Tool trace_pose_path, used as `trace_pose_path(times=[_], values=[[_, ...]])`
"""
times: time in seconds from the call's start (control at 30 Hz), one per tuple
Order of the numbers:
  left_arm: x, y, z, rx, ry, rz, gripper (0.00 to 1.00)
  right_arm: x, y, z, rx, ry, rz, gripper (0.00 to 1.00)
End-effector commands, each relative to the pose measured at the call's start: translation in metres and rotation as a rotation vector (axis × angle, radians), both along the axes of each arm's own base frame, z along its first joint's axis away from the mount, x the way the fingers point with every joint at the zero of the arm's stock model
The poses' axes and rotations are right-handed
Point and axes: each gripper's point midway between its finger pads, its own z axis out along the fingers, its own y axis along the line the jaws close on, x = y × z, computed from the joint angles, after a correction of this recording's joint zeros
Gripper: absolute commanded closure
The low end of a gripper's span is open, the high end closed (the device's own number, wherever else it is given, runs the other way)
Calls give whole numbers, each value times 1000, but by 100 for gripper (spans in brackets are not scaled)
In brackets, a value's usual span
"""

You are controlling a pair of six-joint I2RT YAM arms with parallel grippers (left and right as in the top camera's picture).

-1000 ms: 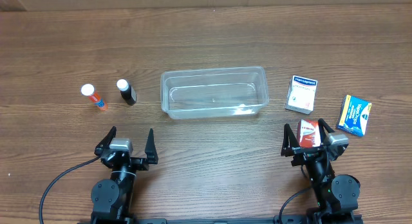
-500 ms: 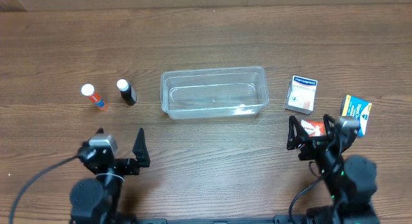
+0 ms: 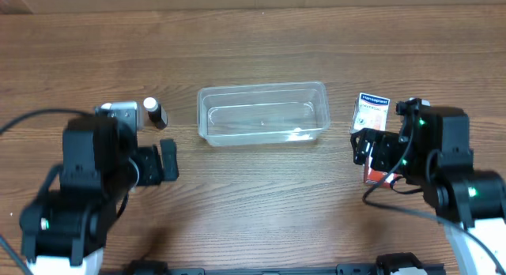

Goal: Pack container
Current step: 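Reach the left gripper to the dark brown bottle and grasp it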

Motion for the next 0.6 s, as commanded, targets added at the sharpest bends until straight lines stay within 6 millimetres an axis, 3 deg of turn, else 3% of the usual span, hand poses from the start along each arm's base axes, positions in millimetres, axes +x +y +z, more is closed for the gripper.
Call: trace_pose_path(times=[0.0, 0.17, 0.3, 0.4, 0.57], values=[[6, -12, 15, -56, 62, -34, 0, 5, -5, -3, -31, 43, -13, 0], [38, -2, 22, -2, 133, 24, 0, 6, -8, -15, -49, 98, -21, 0], [83, 6, 14, 37, 202, 69, 0, 8, -8, -18, -50, 110, -20, 0], [113, 15, -5, 34, 263, 107, 0, 7, -8, -18, -51, 112, -21, 0], [148, 38, -62, 31, 404, 170, 0, 7, -8, -19, -51, 115, -20, 0]])
